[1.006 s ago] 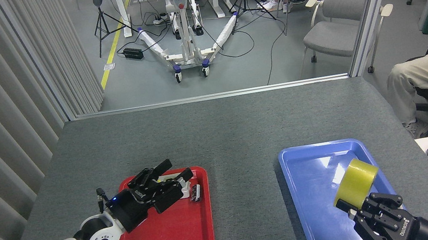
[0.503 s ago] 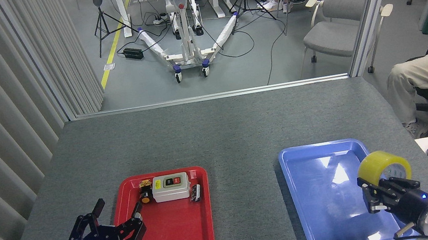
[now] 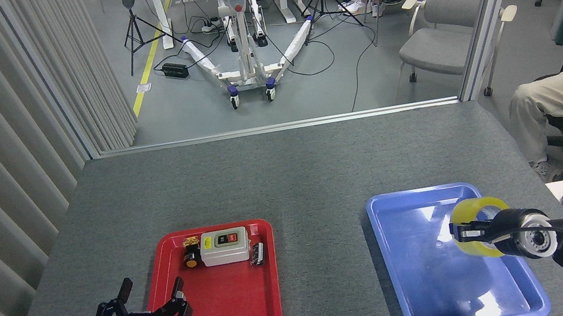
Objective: Place and move tape with both arms
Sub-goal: 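Lower the tape roll into the blue tray with the right gripper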
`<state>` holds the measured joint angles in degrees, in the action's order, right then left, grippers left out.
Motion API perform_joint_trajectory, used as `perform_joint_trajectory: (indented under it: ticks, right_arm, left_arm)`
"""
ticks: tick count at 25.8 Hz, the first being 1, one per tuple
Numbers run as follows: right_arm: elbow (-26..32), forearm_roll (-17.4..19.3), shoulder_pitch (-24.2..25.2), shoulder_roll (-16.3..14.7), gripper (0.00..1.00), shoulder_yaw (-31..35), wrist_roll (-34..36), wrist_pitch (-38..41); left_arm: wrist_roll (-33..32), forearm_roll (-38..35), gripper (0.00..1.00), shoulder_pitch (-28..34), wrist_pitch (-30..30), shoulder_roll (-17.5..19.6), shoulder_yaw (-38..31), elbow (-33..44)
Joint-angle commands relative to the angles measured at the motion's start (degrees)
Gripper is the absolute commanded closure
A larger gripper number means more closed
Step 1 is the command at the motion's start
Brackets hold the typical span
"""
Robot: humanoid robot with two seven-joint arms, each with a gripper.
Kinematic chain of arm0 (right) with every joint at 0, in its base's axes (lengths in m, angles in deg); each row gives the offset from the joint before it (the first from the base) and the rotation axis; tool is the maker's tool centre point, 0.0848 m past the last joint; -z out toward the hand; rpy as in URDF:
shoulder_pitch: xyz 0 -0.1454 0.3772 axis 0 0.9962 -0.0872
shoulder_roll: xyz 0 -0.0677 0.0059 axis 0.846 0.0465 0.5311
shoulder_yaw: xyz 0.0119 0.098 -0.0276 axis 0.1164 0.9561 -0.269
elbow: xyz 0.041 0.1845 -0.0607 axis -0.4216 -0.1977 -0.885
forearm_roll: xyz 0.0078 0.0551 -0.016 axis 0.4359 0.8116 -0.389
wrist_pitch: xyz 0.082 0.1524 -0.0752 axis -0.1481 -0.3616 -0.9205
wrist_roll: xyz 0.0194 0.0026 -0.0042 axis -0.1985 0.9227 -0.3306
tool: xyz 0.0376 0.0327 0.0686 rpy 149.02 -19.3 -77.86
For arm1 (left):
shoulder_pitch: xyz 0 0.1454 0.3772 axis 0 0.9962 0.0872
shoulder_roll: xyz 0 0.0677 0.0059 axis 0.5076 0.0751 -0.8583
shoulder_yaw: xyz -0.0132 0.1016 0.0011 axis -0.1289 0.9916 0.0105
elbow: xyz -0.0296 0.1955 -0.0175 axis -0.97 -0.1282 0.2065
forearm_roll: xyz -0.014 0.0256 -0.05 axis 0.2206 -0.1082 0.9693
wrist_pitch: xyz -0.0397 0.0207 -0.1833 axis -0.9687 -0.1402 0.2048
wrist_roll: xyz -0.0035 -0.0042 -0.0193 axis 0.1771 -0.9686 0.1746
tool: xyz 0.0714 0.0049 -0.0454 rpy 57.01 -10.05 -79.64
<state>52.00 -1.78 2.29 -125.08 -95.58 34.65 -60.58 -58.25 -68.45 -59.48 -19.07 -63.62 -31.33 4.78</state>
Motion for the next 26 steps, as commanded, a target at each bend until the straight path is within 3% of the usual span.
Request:
perform_joint_trajectory:
  ticks: [1,5,7,9,12,13,14,23,26]
  right_arm:
    - [-1.5,4.8,-3.2,0.8,1.00,-3.7,-5.5,-4.0]
    - [-2.5,5.1,-5.3,2.2,0.98,-6.8,-6.4,-8.3]
    - [-3.8,5.3,-6.1,2.5,0.92,-7.4,-7.0,-9.2]
    - [-5.0,5.5,-6.4,3.7,0.79,-7.4,-7.1,-9.2]
    - [-6.7,5.3,-6.4,5.4,0.38,-7.7,-6.3,-9.1]
    - [-6.9,5.2,-6.4,5.5,0.11,-7.7,-6.1,-9.2]
    - [-7.0,5.1,-6.4,5.5,0.00,-7.6,-5.6,-8.9]
    - [-6.9,4.9,-5.9,5.6,0.00,-7.0,-4.1,-8.8]
    - [-4.5,4.4,-5.4,4.5,0.00,-6.2,-4.0,-7.2]
  left_arm:
    - [-0.1,0.1,0.01,0.1,-0.2,0.2,0.1,-0.3]
    - [-0.6,0.4,0.01,0.2,-0.4,0.3,0.4,-0.7]
    - [-0.7,0.6,0.01,0.2,-0.3,0.2,0.5,-1.1]
    - [-0.8,0.7,0.01,0.1,-0.4,0.2,0.5,-1.3]
    - [-0.9,0.7,0.01,-0.1,-0.4,0.2,1.0,-2.0]
    - [-0.9,0.8,0.01,-0.1,-0.4,0.2,1.3,-2.2]
    - [-1.0,0.8,0.01,-0.1,-0.4,0.2,1.3,-2.3]
    - [-1.0,0.9,0.01,-0.9,-0.1,0.2,1.6,-3.0]
    - [-1.0,0.9,0.01,-0.9,-0.1,0.3,1.6,-3.1]
